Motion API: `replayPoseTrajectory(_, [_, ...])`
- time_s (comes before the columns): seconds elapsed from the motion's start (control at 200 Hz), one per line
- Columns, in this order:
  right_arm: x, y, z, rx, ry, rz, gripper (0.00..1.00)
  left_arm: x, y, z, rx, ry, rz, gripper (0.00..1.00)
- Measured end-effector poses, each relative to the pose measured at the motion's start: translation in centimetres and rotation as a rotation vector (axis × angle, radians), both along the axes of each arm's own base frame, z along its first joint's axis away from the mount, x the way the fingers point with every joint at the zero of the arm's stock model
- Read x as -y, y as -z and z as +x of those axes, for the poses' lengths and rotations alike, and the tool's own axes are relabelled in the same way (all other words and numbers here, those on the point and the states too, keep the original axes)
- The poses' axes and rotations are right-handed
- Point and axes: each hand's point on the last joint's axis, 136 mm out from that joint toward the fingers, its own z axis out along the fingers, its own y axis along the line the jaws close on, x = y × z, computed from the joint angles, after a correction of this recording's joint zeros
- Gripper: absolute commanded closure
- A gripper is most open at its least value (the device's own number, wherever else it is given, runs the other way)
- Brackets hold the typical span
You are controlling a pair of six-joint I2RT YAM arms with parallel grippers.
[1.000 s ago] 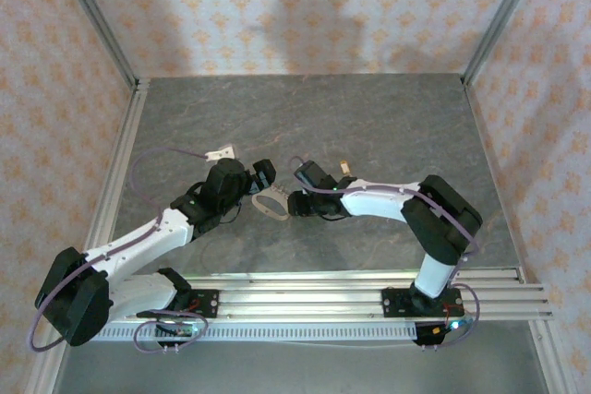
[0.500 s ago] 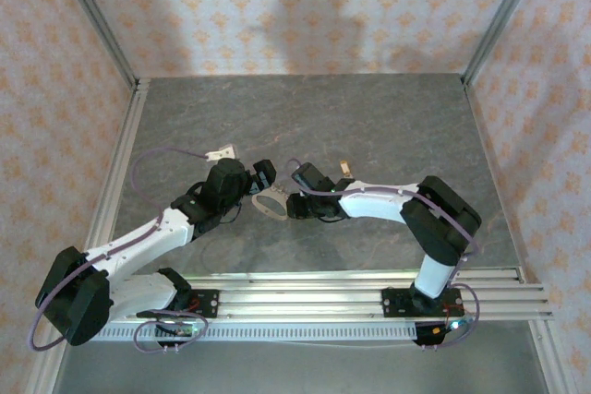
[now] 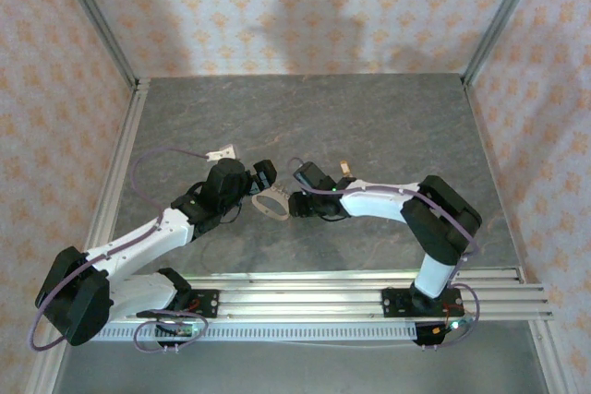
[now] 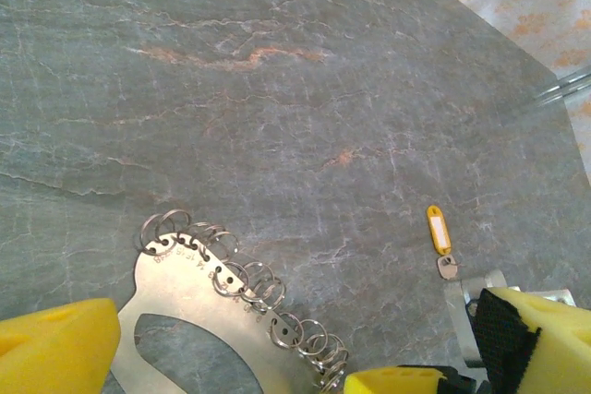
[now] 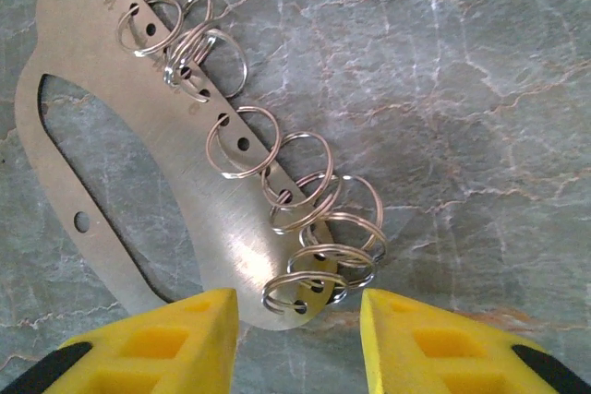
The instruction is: Put the keys on the keyring
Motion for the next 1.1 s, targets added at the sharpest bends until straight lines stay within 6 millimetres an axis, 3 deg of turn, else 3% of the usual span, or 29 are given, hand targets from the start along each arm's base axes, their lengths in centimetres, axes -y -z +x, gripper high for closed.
replayPoseTrajectory(0.155, [1.1, -0.5, 0.5, 0.015, 0.03, -0.002, 0.58, 0.5, 0.1, -0.2, -0.009, 0.034, -0.007, 0.02])
replayPoseTrajectory(0.33, [4.1, -3.7, 1.3, 0.077, 0.114, 0.04, 0.48, 2.2, 2.2, -0.7, -0.076, 0.138, 0.017, 0.13])
replayPoseTrajectory(0.45, [6.5, -5.2, 1.3, 0.115, 0.19, 0.07, 0.39, 4.9, 3.9, -1.2, -0.146, 0.252, 0.066, 0.22])
replayPoseTrajectory(0.646, [10.4, -4.9, -0.1, 0.114, 0.295, 0.074, 0.28, 10.0, 5.7, -2.9, -0.2, 0.452, 0.165, 0.26])
replayPoseTrajectory(0.741, [11.3, -5.0, -0.7, 0.119, 0.318, 0.073, 0.21, 11.3, 6.4, -3.6, -0.213, 0.501, 0.196, 0.29])
replayPoseTrajectory(0.831, [11.9, -5.4, -1.0, 0.134, 0.336, 0.074, 0.14, 11.6, 7.2, -3.7, -0.222, 0.53, 0.228, 0.39])
replayPoseTrajectory(1.101, [12.6, -6.2, -1.2, 0.154, 0.364, 0.088, 0.14, 12.6, 9.5, -3.5, -0.255, 0.587, 0.297, 0.46])
